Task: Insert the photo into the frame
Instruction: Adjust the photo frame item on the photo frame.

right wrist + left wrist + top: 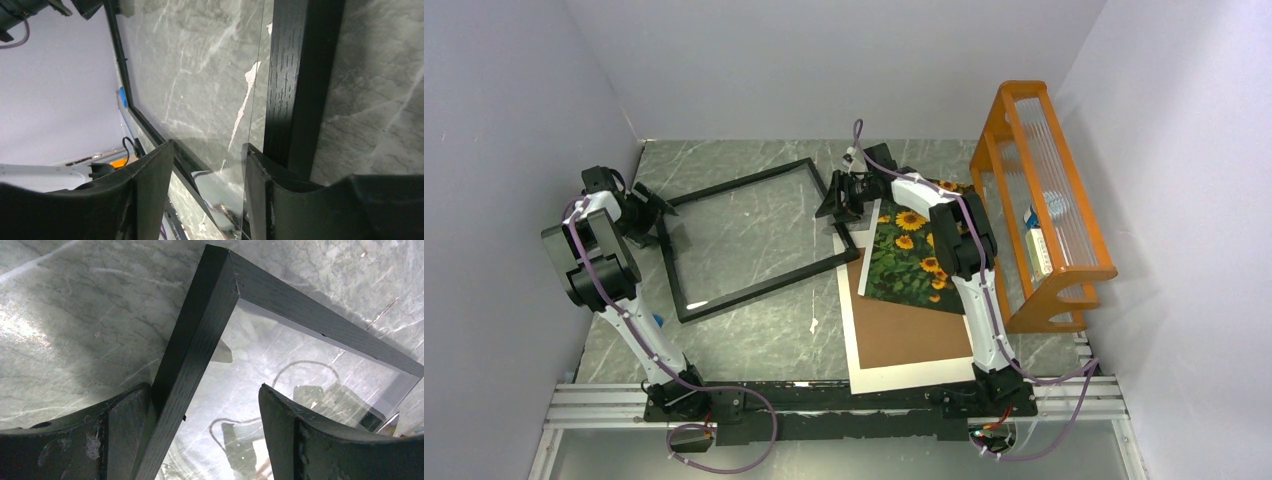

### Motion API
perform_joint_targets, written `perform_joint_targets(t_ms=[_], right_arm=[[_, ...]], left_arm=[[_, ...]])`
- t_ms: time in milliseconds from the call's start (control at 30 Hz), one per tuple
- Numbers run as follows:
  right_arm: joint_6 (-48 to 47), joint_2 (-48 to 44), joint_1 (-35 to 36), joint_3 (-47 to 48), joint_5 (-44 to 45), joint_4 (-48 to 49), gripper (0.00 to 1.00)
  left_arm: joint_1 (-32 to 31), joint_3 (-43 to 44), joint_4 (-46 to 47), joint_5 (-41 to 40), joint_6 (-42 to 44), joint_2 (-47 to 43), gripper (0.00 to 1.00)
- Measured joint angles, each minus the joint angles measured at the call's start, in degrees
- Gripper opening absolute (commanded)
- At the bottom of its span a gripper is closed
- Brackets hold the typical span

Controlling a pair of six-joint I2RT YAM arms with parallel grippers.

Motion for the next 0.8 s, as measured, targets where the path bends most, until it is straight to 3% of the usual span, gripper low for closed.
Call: perform_joint_targets(t_ms=[333,567,700,800], right_arm=[[-3.76,0.02,0.28,8.17,7.56,-13.03,0.71],[-5.77,-0.07,0.57,10.97,12.07,-19.19,0.73],[-7.74,-1.22,0.68,10.99,16.85,-21.7,0.69],[-9.03,-1.7,0.55,10.97,19.71,-22.95,0.56]], left_arm=[[0.0,0.0,-0.07,-0.37,0.02,-0.09,0.87],[-0.04,0.0,-0.76,-0.5,0.02,-0.2,0.87],[-0.04,0.0,-1.07,-0.52,0.02,-0.28,0.87],[-0.04,0.0,-1.31,-0.52,0.0,-0.28,0.87]])
